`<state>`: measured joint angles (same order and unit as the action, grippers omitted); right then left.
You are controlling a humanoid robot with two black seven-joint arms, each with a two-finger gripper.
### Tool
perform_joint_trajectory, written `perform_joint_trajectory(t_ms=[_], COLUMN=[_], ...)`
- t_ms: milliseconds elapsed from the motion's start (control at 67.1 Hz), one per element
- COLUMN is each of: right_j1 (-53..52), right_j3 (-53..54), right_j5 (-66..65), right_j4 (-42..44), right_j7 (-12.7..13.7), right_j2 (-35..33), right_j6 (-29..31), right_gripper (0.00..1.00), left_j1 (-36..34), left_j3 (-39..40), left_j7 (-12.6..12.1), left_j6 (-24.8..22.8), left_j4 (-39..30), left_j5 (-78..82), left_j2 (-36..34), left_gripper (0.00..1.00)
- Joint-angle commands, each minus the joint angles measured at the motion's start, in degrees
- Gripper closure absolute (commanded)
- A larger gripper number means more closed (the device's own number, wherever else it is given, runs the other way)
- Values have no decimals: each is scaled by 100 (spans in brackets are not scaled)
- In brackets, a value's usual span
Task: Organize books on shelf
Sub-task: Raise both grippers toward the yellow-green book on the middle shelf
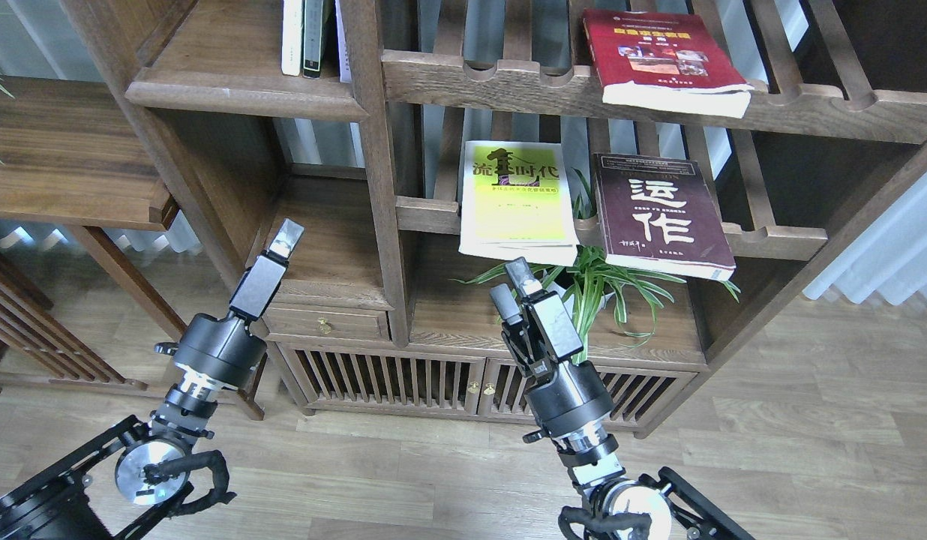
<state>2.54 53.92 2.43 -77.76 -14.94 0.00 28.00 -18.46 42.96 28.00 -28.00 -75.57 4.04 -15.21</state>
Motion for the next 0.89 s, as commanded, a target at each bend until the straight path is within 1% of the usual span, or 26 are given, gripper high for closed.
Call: perform_joint_trajectory(t_ms=[0,194,253,372,477,551,670,775,819,864,879], right_j1=[0,-17,-17,-17,-105,-324,-570,-667,-764,-861,-1000], right_j3=[-13,-5,-22,-40,-49,-14,-75,-145,-224,-277,-382], right_j5=[-5,30,39,74,118,161,346,443,530,610,801], right_j4=[15,121,138,235,525,937,1114,1114,1140,1149,1184], right_j7=[-1,-45,-53,-71,-80,-124,-343,-466,-589,-668,-782], right_j2=[0,0,0,0,0,0,0,0,0,0,0], right_j6=[0,0,0,0,0,0,0,0,0,-110,-319], right_gripper=[1,1,1,1,1,1,1,1,1,1,1], left_j1=[-8,36,1,-8,-8,1,27,53,88,106,115], left_j3=[-51,-183,-165,-139,-139,-139,-174,-200,-235,-297,-436], left_j7=[0,0,0,0,0,0,0,0,0,0,0], left_j6=[0,0,0,0,0,0,0,0,0,0,0], left_j4=[-2,-2,7,-10,-37,-46,-37,-28,-19,-2,16], left_j5=[9,9,18,9,18,35,53,149,342,483,666], left_j2=[88,97,237,282,334,352,466,607,686,730,782], left_gripper=[0,0,0,0,0,0,0,0,0,0,0])
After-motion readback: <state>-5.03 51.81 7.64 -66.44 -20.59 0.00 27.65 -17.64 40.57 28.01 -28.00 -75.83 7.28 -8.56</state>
